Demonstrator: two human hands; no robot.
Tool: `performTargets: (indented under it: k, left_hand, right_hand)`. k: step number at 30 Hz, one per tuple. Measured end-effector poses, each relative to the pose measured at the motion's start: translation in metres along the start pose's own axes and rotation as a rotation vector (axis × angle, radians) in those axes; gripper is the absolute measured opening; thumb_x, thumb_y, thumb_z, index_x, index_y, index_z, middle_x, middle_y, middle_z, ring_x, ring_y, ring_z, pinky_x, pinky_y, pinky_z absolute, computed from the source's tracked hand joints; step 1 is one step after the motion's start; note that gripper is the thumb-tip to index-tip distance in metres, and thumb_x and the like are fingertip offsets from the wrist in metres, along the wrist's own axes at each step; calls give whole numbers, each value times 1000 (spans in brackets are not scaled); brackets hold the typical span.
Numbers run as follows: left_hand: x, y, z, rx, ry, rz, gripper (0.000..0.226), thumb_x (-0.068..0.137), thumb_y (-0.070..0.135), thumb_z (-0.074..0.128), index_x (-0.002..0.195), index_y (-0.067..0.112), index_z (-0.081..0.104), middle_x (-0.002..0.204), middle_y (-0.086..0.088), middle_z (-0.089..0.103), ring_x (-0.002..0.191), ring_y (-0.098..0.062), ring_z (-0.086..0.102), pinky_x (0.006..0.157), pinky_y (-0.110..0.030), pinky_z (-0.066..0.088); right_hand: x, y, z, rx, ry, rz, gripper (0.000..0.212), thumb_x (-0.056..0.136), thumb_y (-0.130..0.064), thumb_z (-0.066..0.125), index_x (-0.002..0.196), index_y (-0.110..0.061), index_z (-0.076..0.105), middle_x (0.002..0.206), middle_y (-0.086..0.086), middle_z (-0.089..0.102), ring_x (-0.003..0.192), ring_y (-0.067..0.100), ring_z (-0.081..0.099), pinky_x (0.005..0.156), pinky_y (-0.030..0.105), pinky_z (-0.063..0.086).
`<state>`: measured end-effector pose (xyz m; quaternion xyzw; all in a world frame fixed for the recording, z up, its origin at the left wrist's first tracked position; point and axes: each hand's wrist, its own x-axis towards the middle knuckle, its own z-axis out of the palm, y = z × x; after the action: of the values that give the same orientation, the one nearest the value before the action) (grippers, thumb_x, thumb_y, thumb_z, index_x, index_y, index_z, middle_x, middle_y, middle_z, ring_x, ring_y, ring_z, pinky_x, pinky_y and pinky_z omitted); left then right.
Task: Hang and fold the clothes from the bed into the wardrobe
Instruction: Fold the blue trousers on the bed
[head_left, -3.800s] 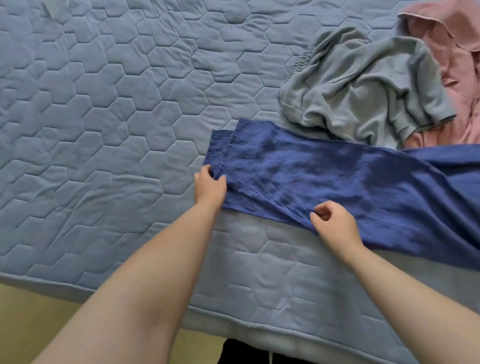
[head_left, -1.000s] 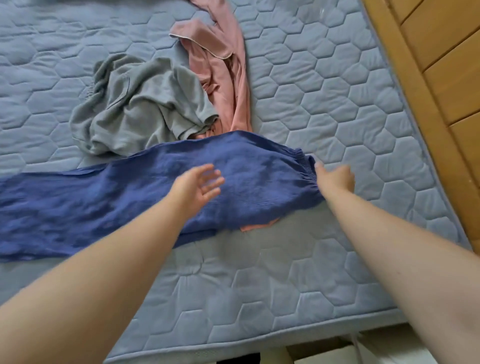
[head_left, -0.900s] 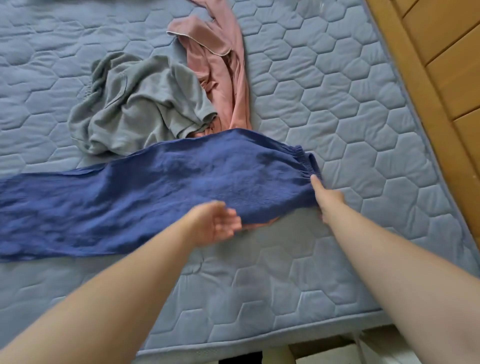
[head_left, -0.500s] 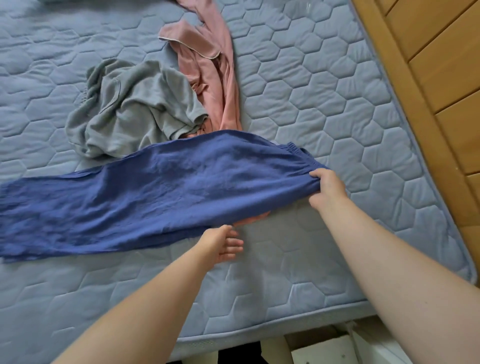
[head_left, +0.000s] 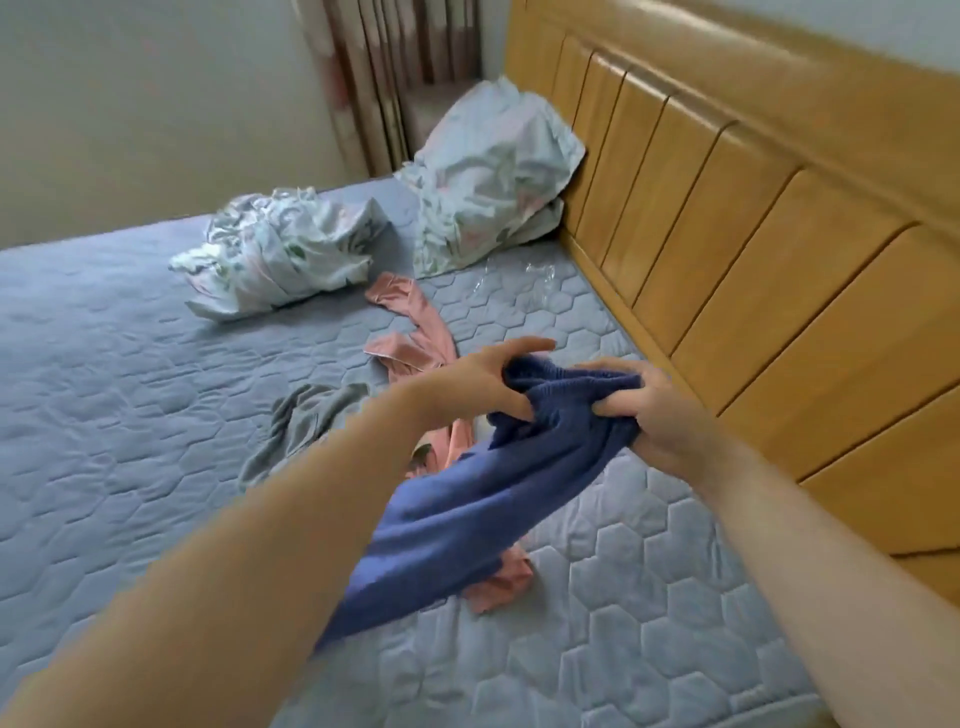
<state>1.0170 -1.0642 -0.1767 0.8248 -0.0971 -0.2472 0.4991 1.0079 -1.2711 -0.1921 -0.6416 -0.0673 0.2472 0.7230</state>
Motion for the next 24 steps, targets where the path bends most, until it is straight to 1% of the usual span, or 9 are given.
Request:
performTargets:
  k: [2,4,7,9,11,14,16,19,24]
  left_hand:
    - [-20,47,-20,44,-30,68,66,77,-10,65,127,28,47,122,-2,60,104,-12,59,83,-20,51]
    - [-40,83,-30,101,40,162,56,71,-12,68,115,20,57,104,0,65,90,-5,61,77,-16,49]
    - [-73,127,-38,168,164,277,45,68,-8,68,98,25,63,77,18,63,68,11,56,64,-8,43]
    - [-91,150,-43,188,240,334,46,74,-7,64,100,32,62,84,16,65,79,6,60,67,-10,45]
    - [-110,175,-49,166,313,376,48,80,0,64,110,37,57,100,4,66,95,-10,62,78,-20,50]
    - [-140,211,-52,157,392,471,47,84,11,64,104,52,51,98,-1,71,92,-16,66,78,-30,55]
    - [-157,233,-55,152,387,562,46,82,12,66,98,53,54,95,3,72,89,-14,68,76,-29,56]
    - [-192,268,-66,269,347,647,46,71,9,72,89,50,61,95,22,66,98,0,62,86,-24,51]
    - [-226,306,-81,490,284,728,46,68,6,76,86,44,59,93,25,61,92,14,55,76,-7,46]
  right_hand:
    - [-17,-54,8,-61,-19,-84,37,69,9,50,100,-2,67,91,17,71,89,26,69,78,31,57]
    - [-36,-97,15,-158,27,-149,34,74,9,53,104,0,66,95,19,70,92,28,68,82,36,56]
    - [-65,-151,30,-290,157,-226,30,87,11,50,107,-2,67,101,19,69,96,28,66,85,38,54]
    - [-85,-179,43,-408,249,-286,25,89,4,55,104,-9,70,100,13,71,94,23,67,81,30,56]
    - [-104,-208,53,-562,357,-340,21,89,-6,60,102,-19,72,96,2,71,91,14,66,70,18,53]
    - [-131,-245,67,-737,491,-418,18,90,-13,61,97,-27,72,92,-5,69,88,10,63,69,21,51]
    - [-148,-267,77,-768,535,-482,19,89,-11,61,88,-28,69,87,-7,68,87,10,63,67,21,48]
    - [-182,-299,96,-766,537,-567,22,87,-11,62,82,-32,67,86,-10,68,87,8,63,70,22,49]
    - [-224,-337,110,-899,345,-571,34,88,-8,58,101,-39,60,100,-11,69,94,7,64,76,20,51]
